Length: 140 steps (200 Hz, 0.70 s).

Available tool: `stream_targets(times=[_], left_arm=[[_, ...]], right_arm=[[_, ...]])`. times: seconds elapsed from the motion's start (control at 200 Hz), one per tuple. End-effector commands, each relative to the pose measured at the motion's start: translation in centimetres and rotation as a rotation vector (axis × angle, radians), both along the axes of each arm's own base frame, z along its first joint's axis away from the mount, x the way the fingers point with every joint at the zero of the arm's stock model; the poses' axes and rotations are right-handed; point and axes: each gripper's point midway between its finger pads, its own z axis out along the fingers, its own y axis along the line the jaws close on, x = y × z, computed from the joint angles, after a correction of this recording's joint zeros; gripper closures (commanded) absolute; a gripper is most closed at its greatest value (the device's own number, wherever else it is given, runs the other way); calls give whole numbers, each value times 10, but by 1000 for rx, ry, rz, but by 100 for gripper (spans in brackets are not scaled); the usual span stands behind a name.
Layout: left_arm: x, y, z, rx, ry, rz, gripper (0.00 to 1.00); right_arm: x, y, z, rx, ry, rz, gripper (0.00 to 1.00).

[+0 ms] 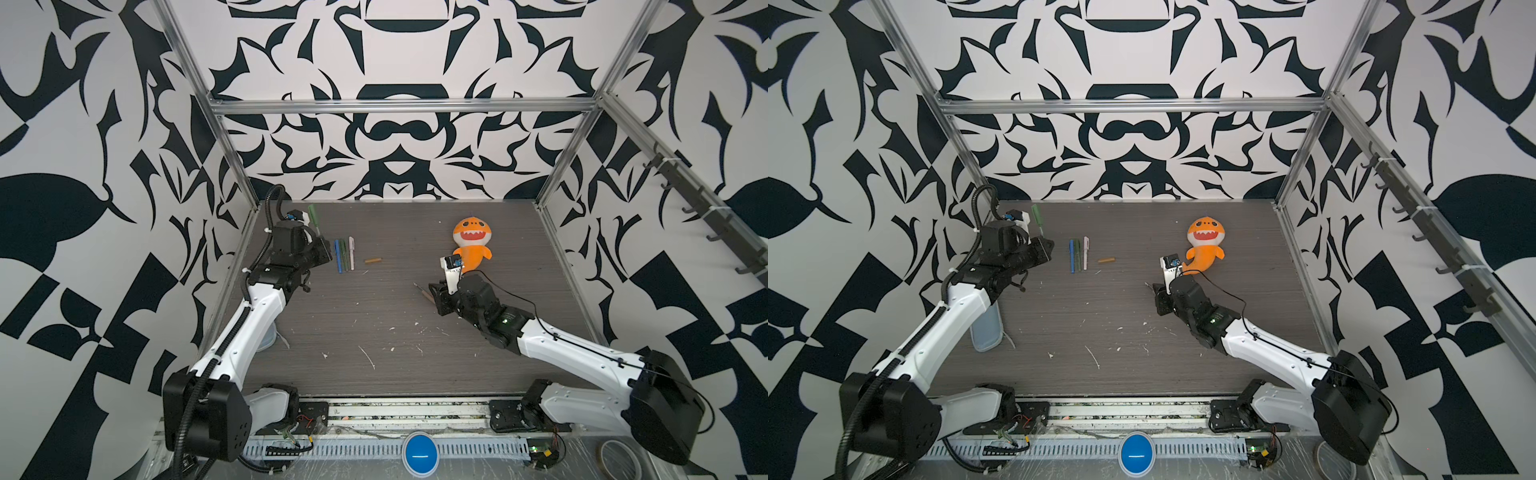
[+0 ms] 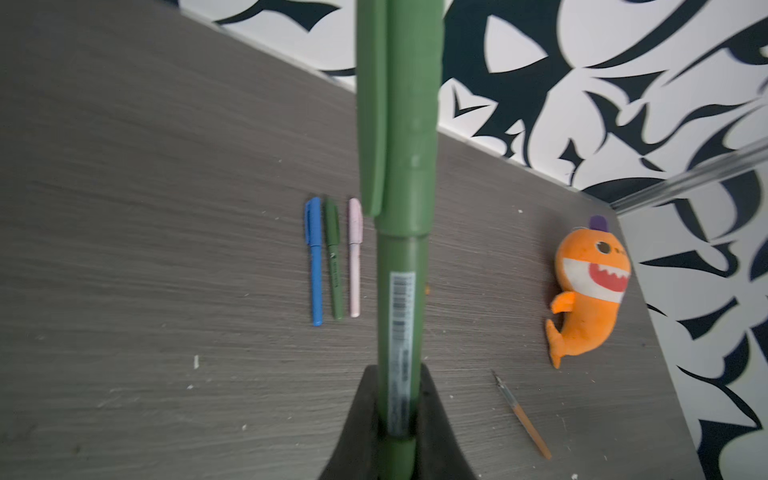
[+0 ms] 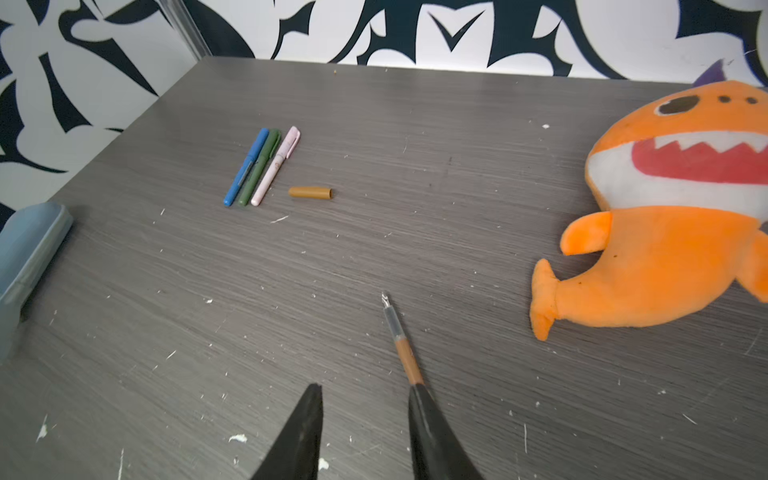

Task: Insert the pens into the pen caps
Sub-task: 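Carry the capped green pen to the other pens while the right draws back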

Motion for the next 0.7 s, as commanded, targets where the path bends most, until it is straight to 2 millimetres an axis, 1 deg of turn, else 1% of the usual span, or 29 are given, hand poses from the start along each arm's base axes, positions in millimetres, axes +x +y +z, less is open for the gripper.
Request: stream_targets(times=[0.0,0.055,0.085,0.16,0.205,0.32,0.415,0.485,0.585,0.695], left_arm=[[1,9,-16,27,120,-2,100],[8,16,-25,55,153,11,100],[12,16,-28,61,168,7,100],[23,17,-48,88,239,-10,100],[29,16,-63,104,287,-22,100],[41,8,-101,88,414,-57,100],[44,5,-138,105,537,-96,100],[44,6,-158,126,613,-110,100],[45,11,-177,166,657,-101,100],[45,12,-185,170,668,-105,100]], right_arm=[[12,-6,22,68,-113,-69,62],[12,-12,17,62,-125,-94,62],[12,-17,14,56,-130,-114,62],[14,-27,7,35,-136,-164,63],[15,-33,3,21,-136,-194,63],[15,-36,2,28,-139,-215,63],[16,-37,-1,24,-134,-218,63],[16,-35,-3,19,-129,-215,63],[17,-33,-6,13,-117,-208,63],[17,-31,-8,10,-110,-199,63]])
